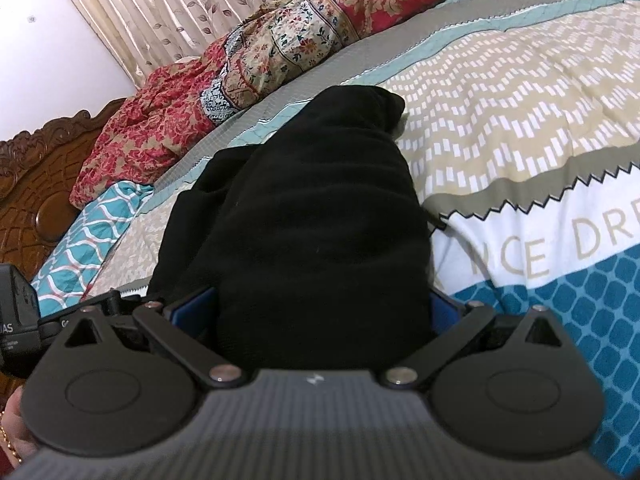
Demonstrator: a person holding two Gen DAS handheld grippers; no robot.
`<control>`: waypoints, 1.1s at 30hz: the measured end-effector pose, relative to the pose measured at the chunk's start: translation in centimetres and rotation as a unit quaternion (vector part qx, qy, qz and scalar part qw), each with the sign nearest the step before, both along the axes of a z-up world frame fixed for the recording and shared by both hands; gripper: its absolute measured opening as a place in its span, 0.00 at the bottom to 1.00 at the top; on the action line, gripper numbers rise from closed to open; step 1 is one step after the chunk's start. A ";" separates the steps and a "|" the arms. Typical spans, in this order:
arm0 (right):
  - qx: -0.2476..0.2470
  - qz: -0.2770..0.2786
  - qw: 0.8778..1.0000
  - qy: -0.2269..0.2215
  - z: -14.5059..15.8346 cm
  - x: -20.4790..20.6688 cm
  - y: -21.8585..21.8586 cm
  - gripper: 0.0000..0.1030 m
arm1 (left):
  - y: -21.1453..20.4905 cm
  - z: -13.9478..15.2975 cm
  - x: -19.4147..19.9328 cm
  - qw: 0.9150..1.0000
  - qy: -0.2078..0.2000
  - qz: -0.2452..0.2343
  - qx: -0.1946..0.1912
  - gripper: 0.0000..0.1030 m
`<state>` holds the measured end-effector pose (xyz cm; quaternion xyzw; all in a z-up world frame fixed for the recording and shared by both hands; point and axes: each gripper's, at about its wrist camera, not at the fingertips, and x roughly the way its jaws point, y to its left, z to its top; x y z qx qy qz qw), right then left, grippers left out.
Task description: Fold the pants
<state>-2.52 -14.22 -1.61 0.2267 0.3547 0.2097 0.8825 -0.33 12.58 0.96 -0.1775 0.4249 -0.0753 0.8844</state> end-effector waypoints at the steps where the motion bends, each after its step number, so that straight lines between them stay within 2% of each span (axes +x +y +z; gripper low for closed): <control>1: -0.003 0.002 1.000 0.002 0.2 0.1 0.0 1.00 | 0.2 0.2 0.3 1.000 0.009 -0.005 -0.007 1.00; 4: -0.016 0.004 1.000 0.004 0.9 0.0 -0.2 1.00 | 0.9 1.2 1.0 0.999 0.021 -0.019 -0.017 1.00; 8: -0.019 -0.012 0.999 -0.037 2.7 -0.7 -0.9 1.00 | 1.6 3.1 0.9 0.999 -0.013 -0.038 -0.017 1.00; 10: -0.026 -0.015 0.998 -0.046 2.9 -0.4 -1.2 1.00 | 1.5 3.3 1.5 0.999 -0.011 -0.046 -0.022 1.00; 13: -0.023 -0.027 0.999 -0.040 2.7 0.6 -1.6 1.00 | 1.2 2.7 3.0 0.999 0.007 -0.049 -0.021 1.00; 16: 0.021 -0.010 1.000 -0.014 2.0 2.0 -1.8 1.00 | 1.2 1.3 4.5 0.996 0.040 -0.050 -0.060 1.00; 18: 0.025 -0.002 1.000 -0.004 1.7 2.8 -1.4 1.00 | 1.1 0.2 5.3 0.994 0.060 -0.045 -0.081 1.00; 22: 0.008 0.000 1.000 0.001 1.2 4.0 -0.5 1.00 | 0.3 -0.3 5.8 0.995 0.057 -0.034 -0.072 1.00; 26: -0.003 0.009 1.000 0.004 0.6 4.9 -0.1 1.00 | -0.5 -0.3 6.4 0.996 0.058 -0.045 -0.053 1.00; 33: 0.033 -0.016 0.999 -0.005 0.6 4.1 -2.6 1.00 | 0.2 -0.3 7.3 0.993 0.079 -0.055 -0.069 1.00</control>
